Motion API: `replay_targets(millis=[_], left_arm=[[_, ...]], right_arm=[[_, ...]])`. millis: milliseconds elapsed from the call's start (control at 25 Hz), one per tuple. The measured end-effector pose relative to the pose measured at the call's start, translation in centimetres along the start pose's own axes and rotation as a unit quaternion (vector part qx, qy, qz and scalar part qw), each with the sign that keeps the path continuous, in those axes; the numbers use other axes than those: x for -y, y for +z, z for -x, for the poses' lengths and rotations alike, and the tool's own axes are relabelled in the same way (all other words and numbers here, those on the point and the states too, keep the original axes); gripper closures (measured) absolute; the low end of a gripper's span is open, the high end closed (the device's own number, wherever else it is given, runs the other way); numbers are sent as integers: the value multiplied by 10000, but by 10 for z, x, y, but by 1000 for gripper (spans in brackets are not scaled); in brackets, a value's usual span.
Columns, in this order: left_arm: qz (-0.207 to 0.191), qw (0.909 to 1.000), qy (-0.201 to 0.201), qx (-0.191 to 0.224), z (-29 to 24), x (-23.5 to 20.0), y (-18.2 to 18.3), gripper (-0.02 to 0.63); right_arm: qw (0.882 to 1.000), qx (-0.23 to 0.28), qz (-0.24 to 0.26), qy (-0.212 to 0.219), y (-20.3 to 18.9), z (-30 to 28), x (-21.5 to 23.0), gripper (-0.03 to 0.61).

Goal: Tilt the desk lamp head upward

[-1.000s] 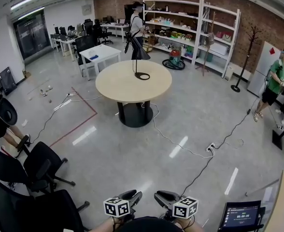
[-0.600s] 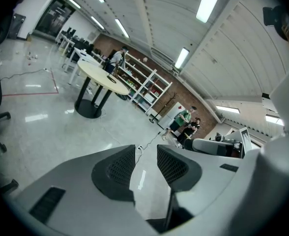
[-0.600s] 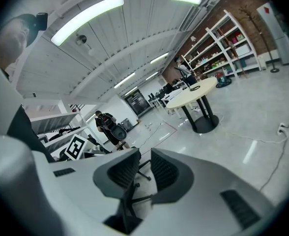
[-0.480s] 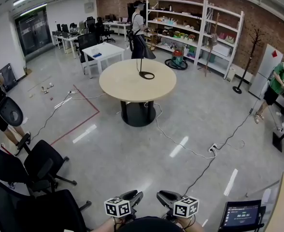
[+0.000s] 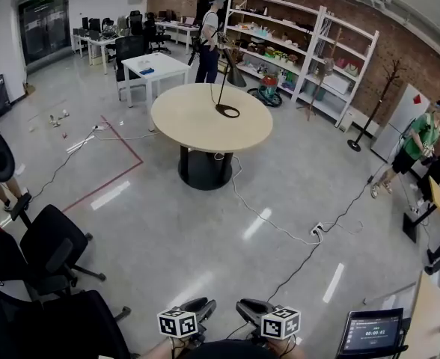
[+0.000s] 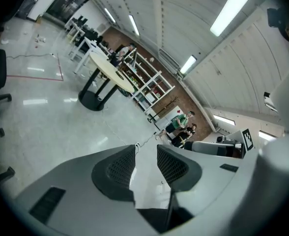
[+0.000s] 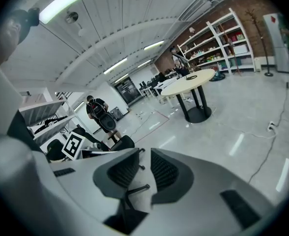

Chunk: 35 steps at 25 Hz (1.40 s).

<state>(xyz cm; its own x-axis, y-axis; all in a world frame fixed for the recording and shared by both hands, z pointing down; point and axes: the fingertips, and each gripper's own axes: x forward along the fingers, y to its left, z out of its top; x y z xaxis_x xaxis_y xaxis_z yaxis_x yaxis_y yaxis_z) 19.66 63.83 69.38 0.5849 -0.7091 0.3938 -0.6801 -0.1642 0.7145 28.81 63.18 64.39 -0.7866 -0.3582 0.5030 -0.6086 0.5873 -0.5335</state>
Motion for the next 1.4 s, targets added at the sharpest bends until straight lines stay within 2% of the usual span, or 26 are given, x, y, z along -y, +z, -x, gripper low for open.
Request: replay_targets(millis=[200,360,560,720,880,1160,1400], left_arm=[[110,9999,24,89,21,-17,15,469],[63,10000,26,2,24,-22,19,469],[114,9999,-53,-84,10,-23,20,469],[141,9999,-5,-43,3,-19,31,469],[112,9995,272,129,5,-27,54,469],[143,9914,1190,520,20,-69,96,469],[78,9868,1397,816,-7,-67,139,469]], right_arm=[[10000,-2,-42,-84,8,-16,-17,505],[10000,31,43,-69,14,-20,-25,505],[9996,96,-167,-217,16,-13,-10,505],[9992,193,-259,-231,33,-15,2,505],[9997,183,-137,73,60,-45,4,505],[9954,12,272,918,108,-107,1,505],[9948,258,-33,985,142,-115,38,505]])
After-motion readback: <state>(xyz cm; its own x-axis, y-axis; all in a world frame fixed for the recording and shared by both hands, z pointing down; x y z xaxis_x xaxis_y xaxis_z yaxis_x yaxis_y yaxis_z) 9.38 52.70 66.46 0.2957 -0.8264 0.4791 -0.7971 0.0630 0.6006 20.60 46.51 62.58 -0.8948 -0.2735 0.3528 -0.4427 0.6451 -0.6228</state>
